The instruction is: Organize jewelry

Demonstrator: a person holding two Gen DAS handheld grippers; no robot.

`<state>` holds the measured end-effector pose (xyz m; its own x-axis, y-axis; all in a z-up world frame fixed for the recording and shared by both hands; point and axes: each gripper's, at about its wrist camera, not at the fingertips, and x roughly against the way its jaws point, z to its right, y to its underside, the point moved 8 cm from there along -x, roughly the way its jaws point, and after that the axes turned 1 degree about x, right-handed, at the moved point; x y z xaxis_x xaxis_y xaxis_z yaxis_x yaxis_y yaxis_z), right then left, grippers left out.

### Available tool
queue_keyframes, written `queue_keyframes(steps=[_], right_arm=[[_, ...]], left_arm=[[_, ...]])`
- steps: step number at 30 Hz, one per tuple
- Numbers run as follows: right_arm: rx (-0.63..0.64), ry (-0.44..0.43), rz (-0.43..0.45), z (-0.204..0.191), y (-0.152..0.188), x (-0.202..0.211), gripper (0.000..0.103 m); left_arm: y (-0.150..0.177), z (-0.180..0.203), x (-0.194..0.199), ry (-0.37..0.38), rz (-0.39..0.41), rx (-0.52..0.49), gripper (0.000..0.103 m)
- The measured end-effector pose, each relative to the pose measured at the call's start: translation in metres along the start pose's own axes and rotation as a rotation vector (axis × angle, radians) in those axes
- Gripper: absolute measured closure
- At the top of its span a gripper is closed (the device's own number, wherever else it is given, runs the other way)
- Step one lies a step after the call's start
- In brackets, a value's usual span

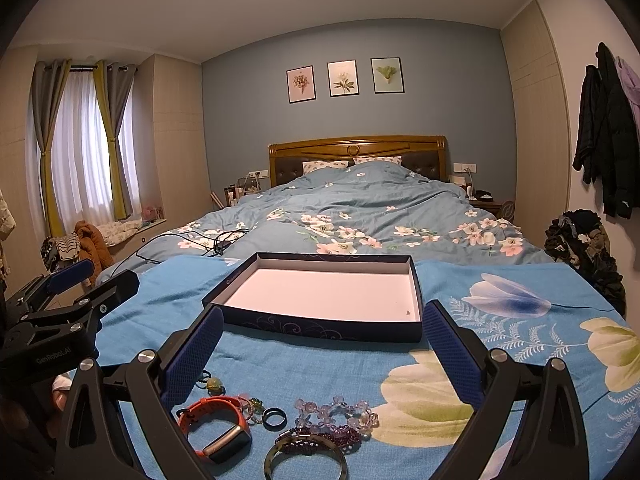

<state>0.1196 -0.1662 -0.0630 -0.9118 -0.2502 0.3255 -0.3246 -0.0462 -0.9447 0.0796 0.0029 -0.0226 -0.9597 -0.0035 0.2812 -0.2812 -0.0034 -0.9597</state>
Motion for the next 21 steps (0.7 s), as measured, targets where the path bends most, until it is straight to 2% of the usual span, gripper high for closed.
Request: queue_keyframes(steps=[21], right_arm=[[-0.002, 0.000, 0.002, -0.0005, -0.0008, 0.0004, 0.007]], left_arm=[[-0.0085, 0.0031, 0.0052, -0.001, 0.014, -0.006, 0.006]])
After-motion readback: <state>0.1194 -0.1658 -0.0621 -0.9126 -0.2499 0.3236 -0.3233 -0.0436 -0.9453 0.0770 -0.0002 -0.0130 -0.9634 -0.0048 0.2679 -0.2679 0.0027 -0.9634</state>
